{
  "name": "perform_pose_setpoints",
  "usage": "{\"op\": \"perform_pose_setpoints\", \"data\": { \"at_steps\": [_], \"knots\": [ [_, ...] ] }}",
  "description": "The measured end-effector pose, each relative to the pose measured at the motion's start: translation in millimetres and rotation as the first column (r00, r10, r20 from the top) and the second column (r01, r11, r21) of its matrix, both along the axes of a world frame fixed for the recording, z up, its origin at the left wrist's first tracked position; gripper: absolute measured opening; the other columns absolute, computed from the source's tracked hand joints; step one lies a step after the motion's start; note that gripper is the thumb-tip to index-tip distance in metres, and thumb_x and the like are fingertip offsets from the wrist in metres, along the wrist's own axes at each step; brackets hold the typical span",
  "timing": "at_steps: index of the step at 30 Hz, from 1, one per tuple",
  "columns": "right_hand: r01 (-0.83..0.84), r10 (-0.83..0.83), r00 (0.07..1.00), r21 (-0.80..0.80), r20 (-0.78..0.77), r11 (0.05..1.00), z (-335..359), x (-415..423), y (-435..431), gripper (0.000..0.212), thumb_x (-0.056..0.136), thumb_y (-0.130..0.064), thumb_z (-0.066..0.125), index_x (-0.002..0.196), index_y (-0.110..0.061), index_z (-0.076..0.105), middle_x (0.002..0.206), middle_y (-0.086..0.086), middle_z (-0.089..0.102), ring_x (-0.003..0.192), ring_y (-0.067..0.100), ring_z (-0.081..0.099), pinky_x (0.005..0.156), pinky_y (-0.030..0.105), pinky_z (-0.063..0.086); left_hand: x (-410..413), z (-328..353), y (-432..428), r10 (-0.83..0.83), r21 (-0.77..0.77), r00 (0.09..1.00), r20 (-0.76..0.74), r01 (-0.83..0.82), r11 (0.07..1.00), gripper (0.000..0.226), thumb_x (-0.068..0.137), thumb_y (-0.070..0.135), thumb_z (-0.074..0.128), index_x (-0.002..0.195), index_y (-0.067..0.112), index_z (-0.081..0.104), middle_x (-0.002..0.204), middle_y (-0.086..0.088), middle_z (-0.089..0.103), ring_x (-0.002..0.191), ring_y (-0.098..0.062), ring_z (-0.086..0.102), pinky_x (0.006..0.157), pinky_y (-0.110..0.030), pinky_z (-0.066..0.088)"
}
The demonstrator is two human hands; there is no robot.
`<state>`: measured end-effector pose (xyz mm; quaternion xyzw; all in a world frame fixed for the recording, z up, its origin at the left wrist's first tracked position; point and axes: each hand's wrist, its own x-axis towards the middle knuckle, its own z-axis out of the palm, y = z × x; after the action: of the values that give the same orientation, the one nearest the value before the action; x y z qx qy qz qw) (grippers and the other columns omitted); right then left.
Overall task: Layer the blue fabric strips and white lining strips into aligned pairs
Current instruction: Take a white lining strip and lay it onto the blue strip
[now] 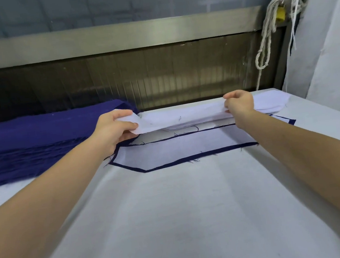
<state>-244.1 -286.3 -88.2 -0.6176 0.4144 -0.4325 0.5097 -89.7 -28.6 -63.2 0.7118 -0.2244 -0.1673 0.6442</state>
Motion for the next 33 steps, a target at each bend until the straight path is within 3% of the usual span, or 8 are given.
{"op": "perform_pose_setpoints", "data": {
  "at_steps": [3,8,12,15,19,25,28,33],
  "knots": [
    [0.008,-0.010,0.999,-0.050,-0.052,0.999,-4.0,-14.7,-2.7,0.027,0.083,0.007,0.049,0.080,-0.016,0.062,0.088,0.004,0.060,0.085,0.017,0.055,0.077,0.025,0.048,-1.9,-2.3,14.4,-0.013,0.038,0.999,0.030,0.012,0.999,0.036,0.081,-0.008,0.064,0.112,0.012,0.061,0.094,-0.009,0.060,0.063,-0.017,0.064,0.053,-0.019,0.055],
    [-0.068,0.061,0.995,-0.097,-0.075,0.993,-6.4,-45.1,0.4,0.035,0.079,0.014,0.050,0.062,-0.015,0.060,0.069,0.002,0.058,0.059,0.012,0.051,0.048,0.011,0.045,-4.3,-13.4,33.8,-0.032,0.114,0.990,0.134,0.016,0.993,0.025,0.088,-0.004,0.058,0.108,0.009,0.063,0.087,-0.005,0.061,0.063,-0.018,0.062,0.057,-0.018,0.056],
    [-0.070,0.048,0.988,-0.148,-0.146,0.987,-7.5,-63.7,2.1,0.033,0.080,0.012,0.051,0.063,-0.015,0.062,0.070,0.000,0.059,0.062,0.010,0.051,0.059,0.017,0.045,-6.7,-25.4,42.0,-0.021,0.180,0.969,0.247,-0.025,0.983,0.023,0.084,-0.003,0.063,0.101,0.012,0.067,0.080,-0.005,0.064,0.064,-0.021,0.064,0.070,-0.027,0.055],
    [-0.069,0.034,0.981,-0.178,-0.191,0.982,-11.1,-74.2,1.9,0.034,0.081,0.010,0.052,0.062,-0.017,0.062,0.071,-0.001,0.059,0.064,0.010,0.050,0.059,0.018,0.041,-9.9,-32.8,46.5,-0.049,0.210,0.948,0.315,-0.019,0.978,0.025,0.081,-0.002,0.066,0.096,0.019,0.068,0.059,0.008,0.063,0.052,-0.008,0.065,0.054,-0.013,0.049],
    [-0.094,0.023,0.964,-0.259,-0.264,0.961,-15.1,-83.3,4.9,0.032,0.080,0.008,0.053,0.064,-0.017,0.063,0.071,-0.001,0.059,0.071,0.014,0.051,0.067,0.024,0.042,-12.6,-39.3,52.0,-0.104,0.303,0.872,0.478,-0.053,0.951,0.028,0.080,0.003,0.065,0.093,0.028,0.069,0.073,0.009,0.067,0.055,-0.003,0.060,0.056,-0.015,0.042],
    [-0.125,-0.041,0.932,-0.424,-0.360,0.897,-16.5,-93.1,8.4,0.018,0.083,0.002,0.057,0.088,-0.014,0.064,0.092,-0.001,0.060,0.084,0.018,0.053,0.070,0.023,0.039,-16.2,-41.8,54.9,-0.136,0.350,0.778,0.613,-0.113,0.930,0.028,0.079,0.005,0.065,0.093,0.029,0.067,0.076,0.018,0.059,0.058,-0.005,0.048,0.057,-0.012,0.035],
    [-0.151,-0.044,0.913,-0.435,-0.406,0.888,-18.0,-98.2,4.9,0.019,0.085,0.002,0.056,0.096,-0.011,0.065,0.097,0.001,0.058,0.088,0.018,0.051,0.073,0.024,0.037,-17.7,-42.8,56.9,-0.159,0.361,0.701,0.695,-0.149,0.921,0.027,0.081,0.003,0.065,0.098,0.023,0.068,0.088,0.016,0.055,0.065,0.007,0.048,0.063,-0.005,0.035],
    [-0.148,-0.061,0.899,-0.432,-0.434,0.890,-18.1,-101.3,0.1,0.025,0.083,0.007,0.054,0.097,-0.010,0.065,0.098,0.002,0.058,0.090,0.019,0.050,0.077,0.024,0.037,-19.4,-43.2,57.2,-0.163,0.334,0.618,0.769,-0.171,0.927,0.022,0.083,0.002,0.065,0.102,0.012,0.069,0.081,0.016,0.050,0.067,0.001,0.047,0.065,-0.005,0.034]
  ]
}}
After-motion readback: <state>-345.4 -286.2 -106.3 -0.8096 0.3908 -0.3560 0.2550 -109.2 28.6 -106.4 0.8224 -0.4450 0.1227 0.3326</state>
